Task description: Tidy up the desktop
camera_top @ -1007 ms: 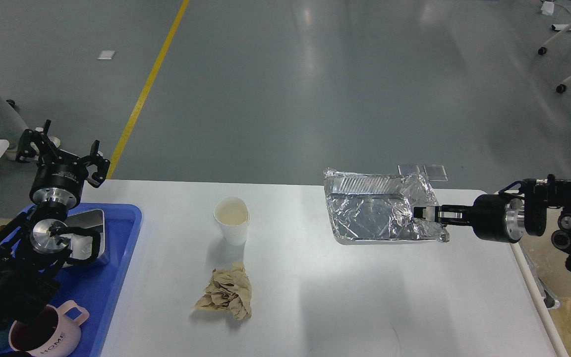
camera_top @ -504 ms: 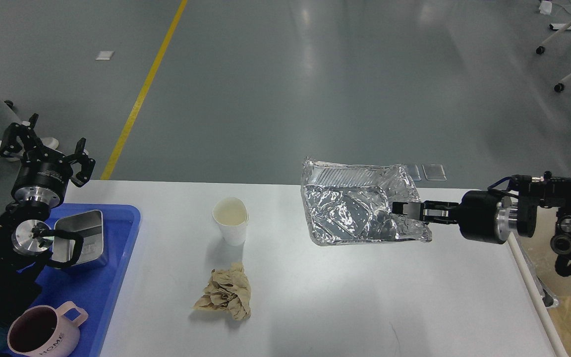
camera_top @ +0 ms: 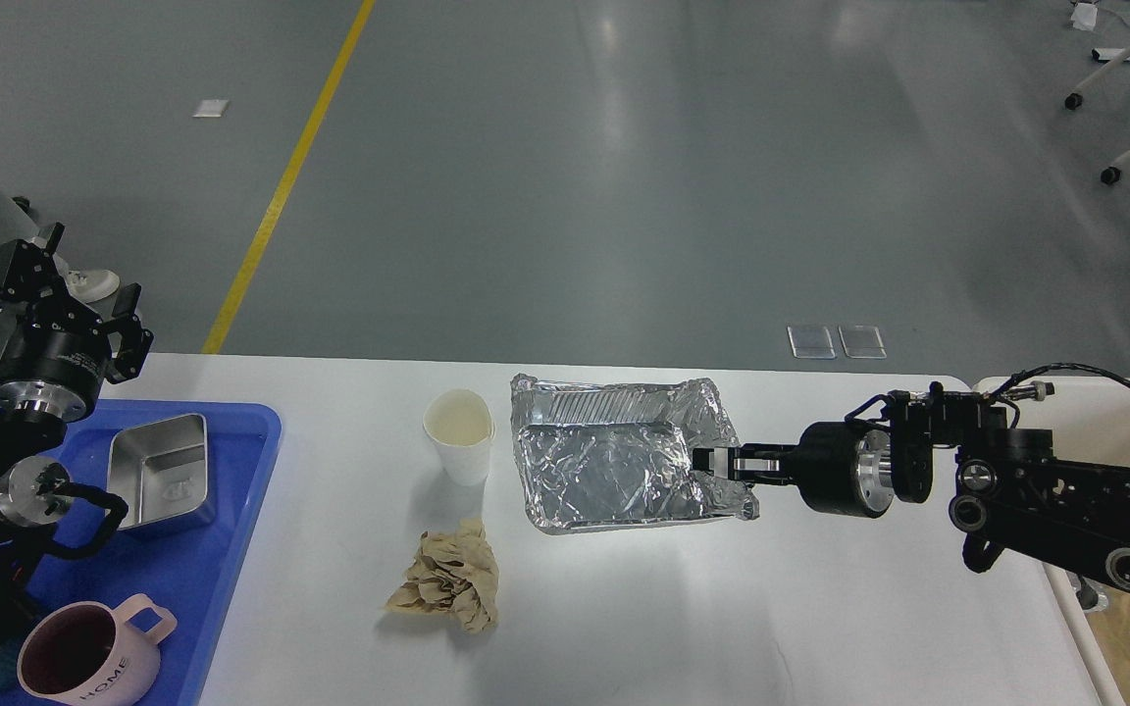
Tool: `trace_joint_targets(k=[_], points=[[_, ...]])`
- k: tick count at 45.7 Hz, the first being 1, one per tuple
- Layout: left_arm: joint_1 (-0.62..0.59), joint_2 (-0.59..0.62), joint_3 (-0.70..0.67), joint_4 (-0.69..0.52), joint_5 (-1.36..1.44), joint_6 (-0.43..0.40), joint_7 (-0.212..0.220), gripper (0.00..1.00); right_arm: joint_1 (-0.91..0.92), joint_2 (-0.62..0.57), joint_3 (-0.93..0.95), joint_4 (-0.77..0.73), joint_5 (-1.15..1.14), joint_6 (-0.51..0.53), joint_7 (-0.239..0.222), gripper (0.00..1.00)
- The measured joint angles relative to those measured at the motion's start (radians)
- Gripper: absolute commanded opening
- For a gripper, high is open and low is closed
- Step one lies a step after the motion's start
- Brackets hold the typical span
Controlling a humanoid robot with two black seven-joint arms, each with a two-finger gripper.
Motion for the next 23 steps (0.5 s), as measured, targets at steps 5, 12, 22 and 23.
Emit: trace_joint_targets(k=[5, 12, 22, 23], points=[[-0.008, -0.004, 0.000, 0.000, 0.008, 0.005, 0.001, 0.97, 0.001, 0.001, -0.002, -0.005, 0.001, 0.000, -0.007, 0.00], [-0.018, 0.000, 0.000, -0.005, 0.009, 0.022, 0.001, 0.97, 0.000, -0.004, -0.003, -0.006, 0.001, 0.000, -0.011, 0.00], [-0.012, 0.090, 0.028, -0.085, 0.015, 0.093, 0.014, 0.97, -0.002, -0.005, -0.006, -0.006, 0.001, 0.000, -0.012, 0.00], [-0.012, 0.103, 0.044, -0.099, 0.016, 0.115, 0.018, 0.97, -0.002, -0.005, -0.006, -0.006, 0.001, 0.000, -0.012, 0.00]])
